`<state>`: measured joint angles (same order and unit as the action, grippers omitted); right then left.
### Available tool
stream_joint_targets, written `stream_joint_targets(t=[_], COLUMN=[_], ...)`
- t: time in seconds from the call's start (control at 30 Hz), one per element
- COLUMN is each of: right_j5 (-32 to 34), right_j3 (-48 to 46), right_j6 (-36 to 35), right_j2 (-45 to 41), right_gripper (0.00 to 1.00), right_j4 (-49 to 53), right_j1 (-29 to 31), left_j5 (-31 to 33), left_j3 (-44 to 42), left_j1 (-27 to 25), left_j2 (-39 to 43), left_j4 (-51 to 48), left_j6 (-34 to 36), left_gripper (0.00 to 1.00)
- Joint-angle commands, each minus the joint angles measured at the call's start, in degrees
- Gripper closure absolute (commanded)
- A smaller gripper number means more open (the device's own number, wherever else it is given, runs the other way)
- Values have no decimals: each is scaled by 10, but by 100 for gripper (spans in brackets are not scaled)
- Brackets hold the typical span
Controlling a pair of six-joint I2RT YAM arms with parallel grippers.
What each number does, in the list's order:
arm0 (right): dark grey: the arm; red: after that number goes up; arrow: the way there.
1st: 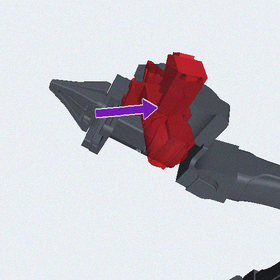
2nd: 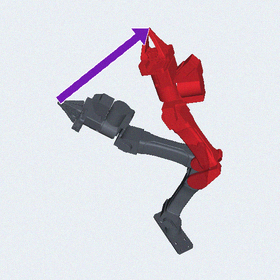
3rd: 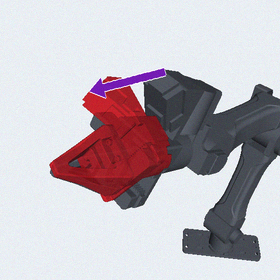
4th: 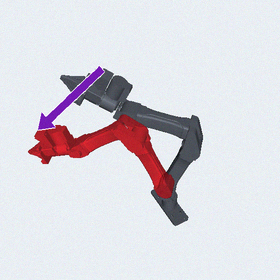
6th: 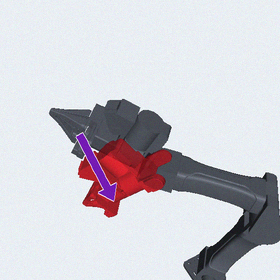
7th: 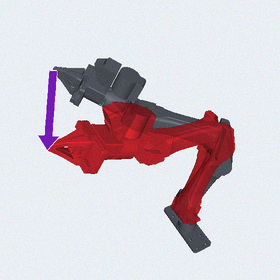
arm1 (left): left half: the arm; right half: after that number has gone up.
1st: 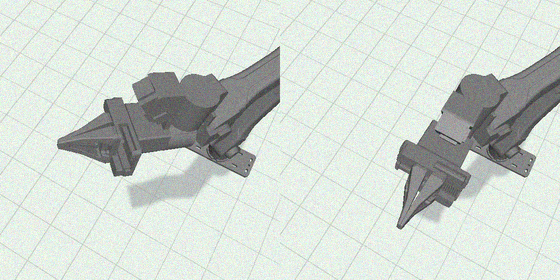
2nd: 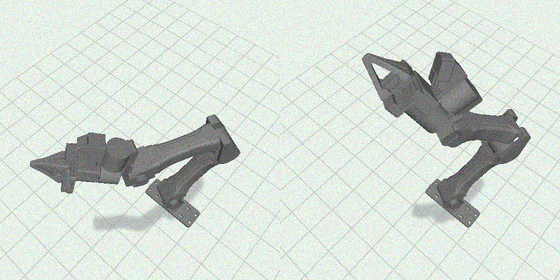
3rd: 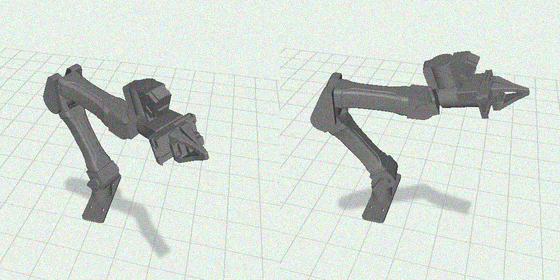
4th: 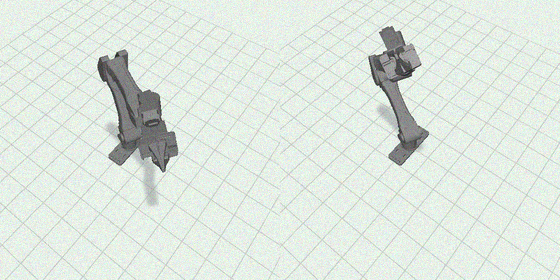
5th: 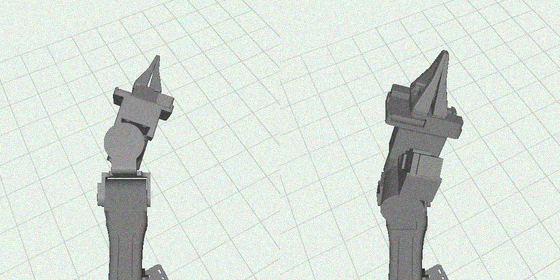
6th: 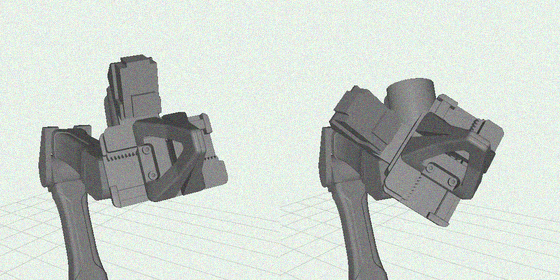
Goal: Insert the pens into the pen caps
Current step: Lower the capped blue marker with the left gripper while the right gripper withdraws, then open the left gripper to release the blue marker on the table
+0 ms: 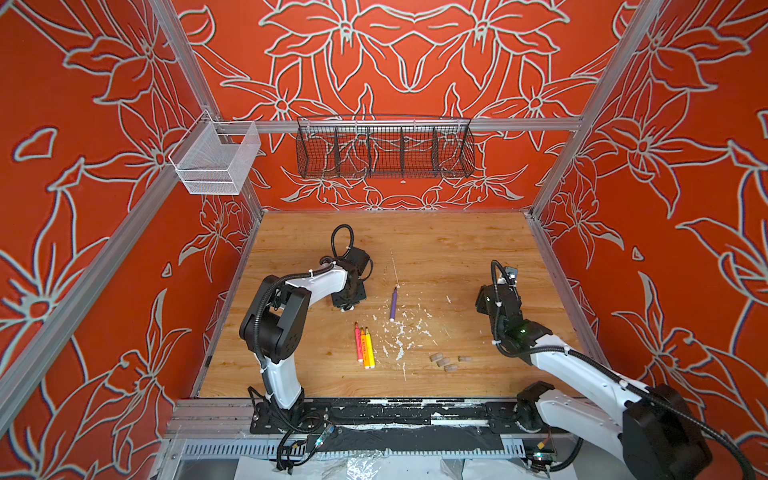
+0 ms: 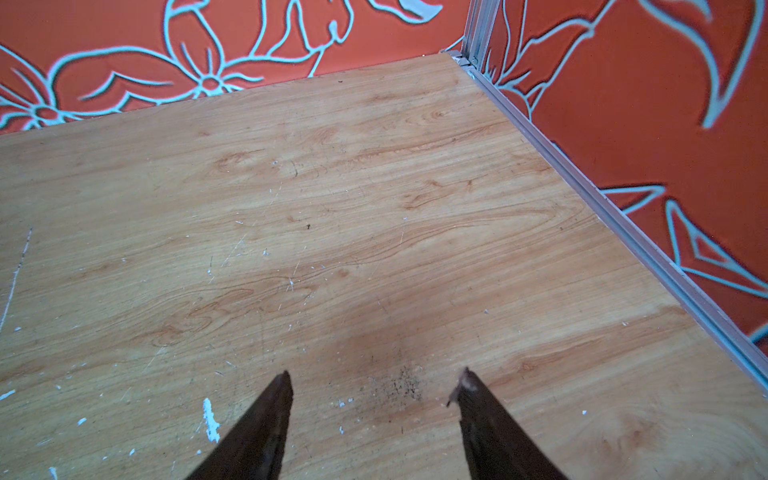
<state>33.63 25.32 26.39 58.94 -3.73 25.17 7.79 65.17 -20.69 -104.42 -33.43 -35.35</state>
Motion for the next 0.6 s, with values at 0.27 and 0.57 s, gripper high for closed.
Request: stream_joint_targets(t=[0.27,0.57], right_j5=[3,0], right_j3=[3,5], right_j6=[5,5], right_j2=[9,11], right_gripper=[35,35], right_j4=[-4,-3], right_j1=[-3,-2], left_j5=[38,29], left_j3=[10,5], left_j1=[-2,-2], left_j2=[-2,13], left_j4=[-40,-29], left_j6=[-8,7], left_gripper=[78,74])
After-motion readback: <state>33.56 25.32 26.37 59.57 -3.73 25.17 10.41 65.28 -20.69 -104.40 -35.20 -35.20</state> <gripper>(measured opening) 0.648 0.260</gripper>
